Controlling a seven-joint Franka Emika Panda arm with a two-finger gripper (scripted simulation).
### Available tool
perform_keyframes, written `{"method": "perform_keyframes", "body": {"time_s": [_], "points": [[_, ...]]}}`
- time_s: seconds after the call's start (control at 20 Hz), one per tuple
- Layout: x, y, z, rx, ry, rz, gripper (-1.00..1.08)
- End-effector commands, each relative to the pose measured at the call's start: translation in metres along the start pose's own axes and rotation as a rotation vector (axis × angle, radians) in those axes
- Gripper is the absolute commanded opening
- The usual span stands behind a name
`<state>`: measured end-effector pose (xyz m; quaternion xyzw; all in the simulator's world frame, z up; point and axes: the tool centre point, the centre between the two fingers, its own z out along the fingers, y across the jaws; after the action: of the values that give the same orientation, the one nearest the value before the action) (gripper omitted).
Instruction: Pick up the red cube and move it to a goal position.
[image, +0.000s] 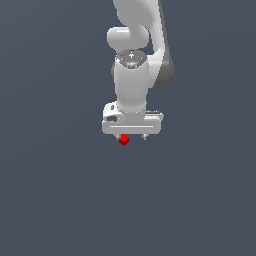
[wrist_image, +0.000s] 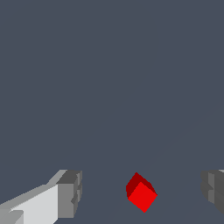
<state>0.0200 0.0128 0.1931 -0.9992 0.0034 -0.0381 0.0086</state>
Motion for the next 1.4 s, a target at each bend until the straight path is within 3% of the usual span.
{"method": "perform_keyframes", "body": {"time_s": [0.0, 0.6, 1.35], "points": [[0.0, 0.0, 0.0, 0.0, 0.0, 0.0, 1.0], [-0.018, 0.013, 0.03, -0.009, -0.012, 0.12, 1.0], [-0.091, 0.039, 0.13, -0.037, -0.053, 0.521, 1.0]]}}
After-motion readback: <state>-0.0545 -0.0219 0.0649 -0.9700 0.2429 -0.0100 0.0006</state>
